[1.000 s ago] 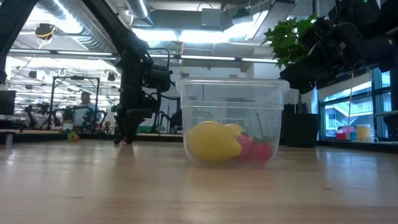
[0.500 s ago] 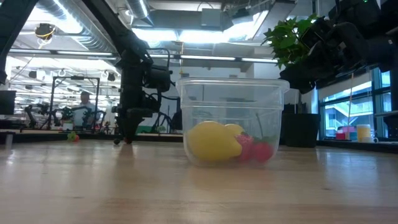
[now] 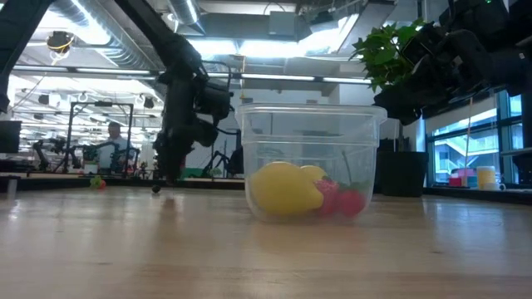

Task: Pick and placing Produce into tupperware
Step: Put the cherry into the transparent bin

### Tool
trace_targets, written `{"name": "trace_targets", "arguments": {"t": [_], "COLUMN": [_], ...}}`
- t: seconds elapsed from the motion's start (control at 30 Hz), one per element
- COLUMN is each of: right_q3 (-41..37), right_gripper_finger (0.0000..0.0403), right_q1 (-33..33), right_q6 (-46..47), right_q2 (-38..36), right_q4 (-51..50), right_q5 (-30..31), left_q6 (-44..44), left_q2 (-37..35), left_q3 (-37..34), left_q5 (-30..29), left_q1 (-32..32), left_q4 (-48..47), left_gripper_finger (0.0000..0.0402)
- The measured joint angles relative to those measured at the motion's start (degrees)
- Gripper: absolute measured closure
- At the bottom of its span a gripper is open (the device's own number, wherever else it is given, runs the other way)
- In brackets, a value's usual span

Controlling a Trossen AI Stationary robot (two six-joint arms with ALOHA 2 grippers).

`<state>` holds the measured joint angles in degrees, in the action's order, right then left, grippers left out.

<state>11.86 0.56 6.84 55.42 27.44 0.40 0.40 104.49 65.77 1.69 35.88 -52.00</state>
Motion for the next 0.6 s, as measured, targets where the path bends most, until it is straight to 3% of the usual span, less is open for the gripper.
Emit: {"name": "trace_targets", "arguments": {"t": [0.3,0.6], "right_q3": [0.0,0.0], "right_gripper_finger": [0.0205,0.0205], "right_q1": [0.0,0.0], "right_q6": [0.1,-1.3], "right_q2": [0.0,0.0], "right_q4": [0.0,0.0], "right_q5": [0.0,0.0], "left_q6": [6.8,16.8], "left_q2": [-0.1,-0.2], "left_q3": [8.9,18.1], "left_q5": [18.7,34.6], "left_q1": [-2.5,-11.2], "left_q4": [-6.9,-6.0], "left_gripper_finger": [0.0343,0.0338]}}
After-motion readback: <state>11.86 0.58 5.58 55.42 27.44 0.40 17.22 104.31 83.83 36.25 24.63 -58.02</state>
